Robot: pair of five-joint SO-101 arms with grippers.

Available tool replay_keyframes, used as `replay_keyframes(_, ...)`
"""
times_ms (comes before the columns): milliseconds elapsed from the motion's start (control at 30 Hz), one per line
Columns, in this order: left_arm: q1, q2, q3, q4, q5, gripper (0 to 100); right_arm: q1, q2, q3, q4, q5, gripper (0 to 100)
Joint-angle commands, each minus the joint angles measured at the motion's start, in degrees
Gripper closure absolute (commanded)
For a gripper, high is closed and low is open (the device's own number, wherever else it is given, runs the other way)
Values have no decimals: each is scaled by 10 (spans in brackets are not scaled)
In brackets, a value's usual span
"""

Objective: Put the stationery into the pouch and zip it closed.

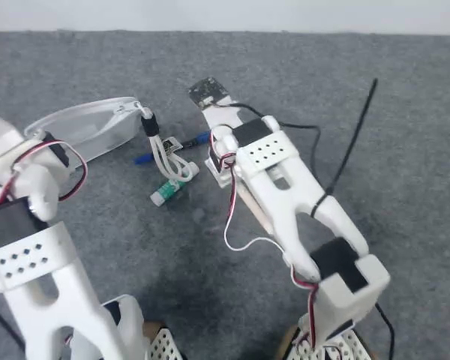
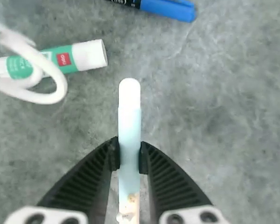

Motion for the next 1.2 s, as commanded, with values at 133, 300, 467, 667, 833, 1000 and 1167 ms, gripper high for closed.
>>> replay_keyframes(133, 38, -5, -12, -11, 7, 989, -10, -128, 36, 17, -33, 993)
replay_keyframes(300, 47, -5, -12, -11, 7, 989, -32, -194, 68, 13, -38, 993)
replay_keyframes(467, 47, -5, -12, -11, 7, 989, -68, -262, 83, 12, -67, 993)
replay_keyframes(667, 47, -5, -12, -11, 7, 989, -112, -325, 84, -17, -82, 993)
replay_keyframes(833, 47, -5, -11, -11, 7, 989, -134, -364, 84, -77, -82, 993)
replay_keyframes(1000, 46, -5, -9, -11, 7, 989, -145, -393, 84, -156, -82, 993)
replay_keyframes(1167, 46, -5, -8, -11, 7, 989, -161, -407, 84, -249, -81, 993)
